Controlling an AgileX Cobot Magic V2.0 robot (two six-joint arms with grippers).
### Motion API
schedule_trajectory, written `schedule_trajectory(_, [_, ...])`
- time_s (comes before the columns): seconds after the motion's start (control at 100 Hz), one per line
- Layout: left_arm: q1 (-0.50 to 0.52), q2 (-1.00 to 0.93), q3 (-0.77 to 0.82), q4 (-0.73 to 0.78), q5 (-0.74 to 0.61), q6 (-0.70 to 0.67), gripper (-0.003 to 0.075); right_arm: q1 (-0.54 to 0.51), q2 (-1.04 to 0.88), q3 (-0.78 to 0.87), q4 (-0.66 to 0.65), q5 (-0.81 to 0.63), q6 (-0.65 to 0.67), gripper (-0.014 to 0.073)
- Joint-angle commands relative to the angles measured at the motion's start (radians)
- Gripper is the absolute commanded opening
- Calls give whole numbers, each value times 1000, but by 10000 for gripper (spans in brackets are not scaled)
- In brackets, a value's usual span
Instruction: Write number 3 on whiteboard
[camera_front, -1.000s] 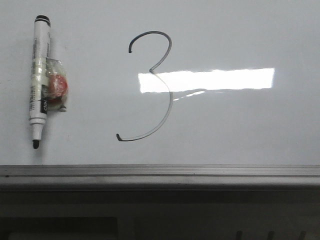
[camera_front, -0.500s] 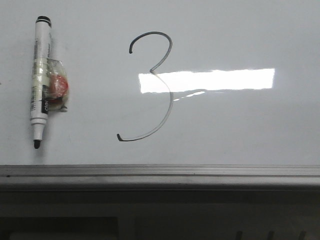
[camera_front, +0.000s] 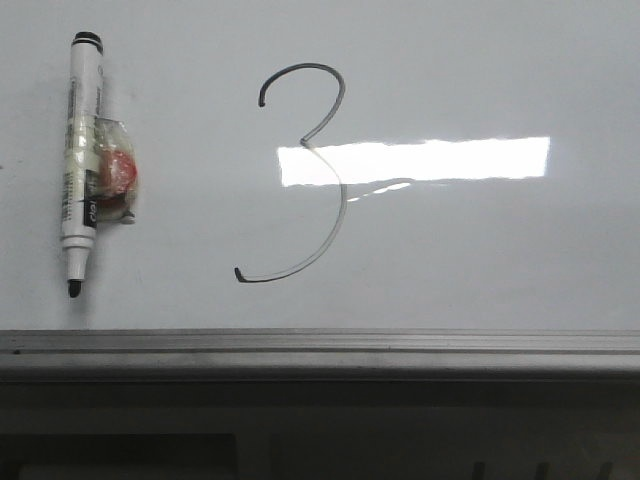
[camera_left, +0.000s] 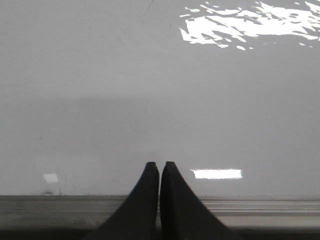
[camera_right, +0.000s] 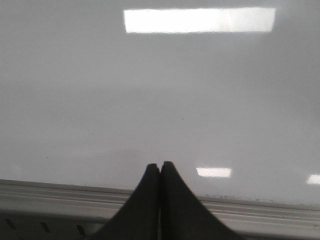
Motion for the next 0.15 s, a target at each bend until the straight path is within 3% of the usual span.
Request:
schedule_trajectory(0.0, [-4, -25, 34, -5, -57, -9, -20, -6, -16, 24, -9, -9, -1, -54])
schedule_trajectory(0.14, [-4, -25, 34, -5, -57, -9, -20, -6, -16, 24, -9, -9, -1, -54])
